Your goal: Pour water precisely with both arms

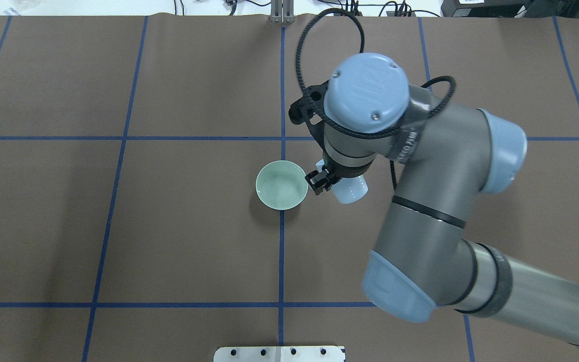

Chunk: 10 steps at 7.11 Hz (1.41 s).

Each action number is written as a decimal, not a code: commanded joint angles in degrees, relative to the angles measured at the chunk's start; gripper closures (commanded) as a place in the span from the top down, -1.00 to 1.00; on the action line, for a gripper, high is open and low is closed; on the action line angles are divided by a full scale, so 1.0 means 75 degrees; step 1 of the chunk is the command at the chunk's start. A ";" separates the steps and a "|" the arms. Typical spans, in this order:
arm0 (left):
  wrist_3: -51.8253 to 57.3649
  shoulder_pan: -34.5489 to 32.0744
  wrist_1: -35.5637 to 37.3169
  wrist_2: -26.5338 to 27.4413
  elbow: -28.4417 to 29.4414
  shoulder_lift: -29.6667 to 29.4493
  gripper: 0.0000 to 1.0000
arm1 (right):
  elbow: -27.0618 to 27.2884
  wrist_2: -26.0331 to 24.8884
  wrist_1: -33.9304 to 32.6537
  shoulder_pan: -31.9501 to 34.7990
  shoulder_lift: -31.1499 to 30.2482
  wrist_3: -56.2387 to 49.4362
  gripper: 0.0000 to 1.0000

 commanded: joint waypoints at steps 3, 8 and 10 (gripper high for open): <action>0.0000 0.0006 0.0000 0.0000 0.0041 -0.0006 1.00 | 0.1065 -0.1852 0.1794 0.0069 -0.1443 0.3392 -1.00; -0.0011 0.0017 0.0000 0.0000 0.0018 -0.0029 1.00 | 0.1442 -0.6386 0.1771 -0.1171 -0.3023 0.7377 -1.00; -0.0011 0.0017 0.0000 0.0000 0.0006 -0.0041 1.00 | 0.1419 -0.7502 0.1759 -0.1535 -0.4170 0.8200 -1.00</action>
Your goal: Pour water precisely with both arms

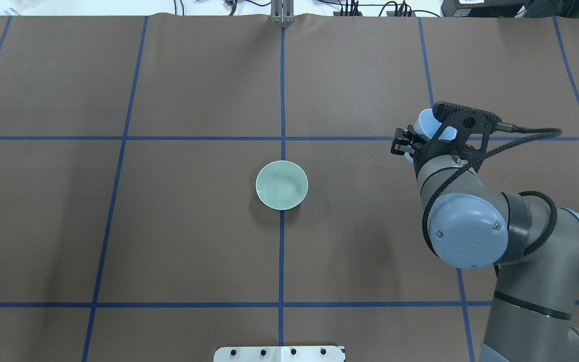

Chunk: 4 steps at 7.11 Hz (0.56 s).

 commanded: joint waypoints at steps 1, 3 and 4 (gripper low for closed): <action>-0.0007 0.0007 0.0000 0.0000 -0.0007 -0.0022 1.00 | -0.0058 -0.1076 0.0006 -0.0409 -0.1137 0.1026 -1.00; -0.0007 0.0007 0.0000 0.0000 -0.0007 -0.0068 1.00 | -0.0664 -0.1616 0.0006 -0.0621 -0.1562 0.2045 -1.00; -0.0007 0.0007 0.0000 0.0000 -0.0007 -0.0080 1.00 | -0.1202 -0.1803 0.0006 -0.0644 -0.1609 0.2398 -1.00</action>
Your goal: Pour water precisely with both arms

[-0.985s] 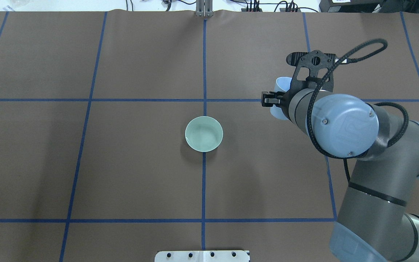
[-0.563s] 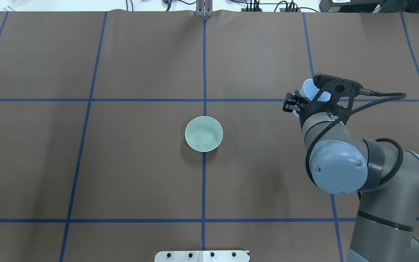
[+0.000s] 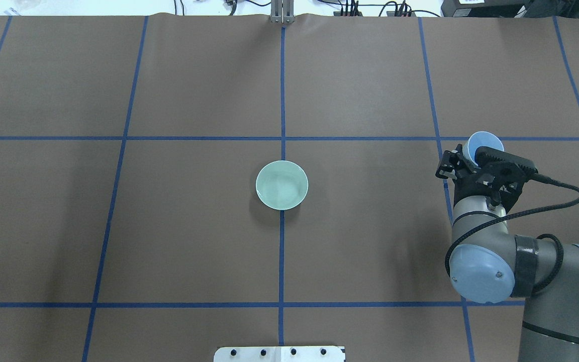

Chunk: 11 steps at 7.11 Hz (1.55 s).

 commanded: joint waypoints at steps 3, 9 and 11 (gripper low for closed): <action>0.0000 0.0012 0.0000 0.0000 -0.0012 -0.0043 1.00 | -0.1190 -0.0306 0.0083 -0.0081 -0.0399 0.0784 -1.00; -0.0012 0.0024 0.0000 0.0000 -0.0035 -0.0114 1.00 | -0.2185 -0.0236 0.1672 0.0082 -0.0785 0.0785 -1.00; -0.0012 0.0024 0.0000 0.0000 -0.0035 -0.0114 1.00 | -0.2445 -0.0224 0.1746 0.0223 -0.0786 0.0749 -1.00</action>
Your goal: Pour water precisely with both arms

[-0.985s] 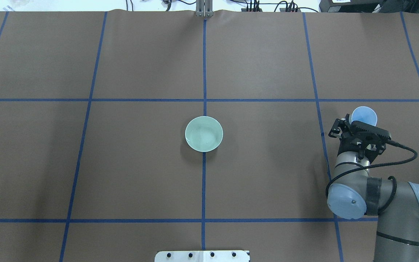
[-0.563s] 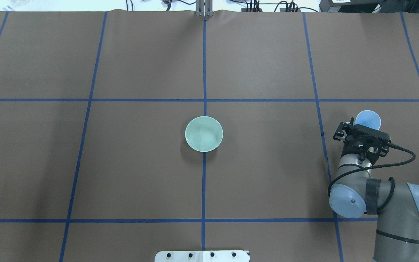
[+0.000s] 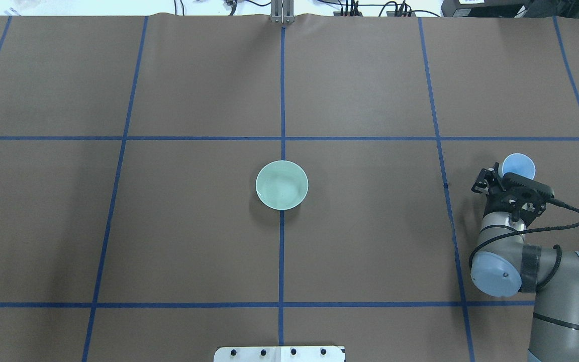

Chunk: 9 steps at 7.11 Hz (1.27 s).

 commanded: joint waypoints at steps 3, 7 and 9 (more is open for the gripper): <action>0.0000 0.0000 0.0000 0.0000 -0.0012 -0.0004 1.00 | -0.0144 0.0001 0.0220 0.0304 0.0055 0.0013 0.99; -0.0012 0.0000 0.0035 0.0000 -0.0012 -0.0074 1.00 | 0.0089 0.0129 0.1181 0.0935 -0.0062 -0.1120 1.00; -0.0012 0.0012 0.0023 0.0000 -0.0023 -0.0086 1.00 | 0.0639 0.0748 0.1194 0.1567 -0.0144 -0.2324 1.00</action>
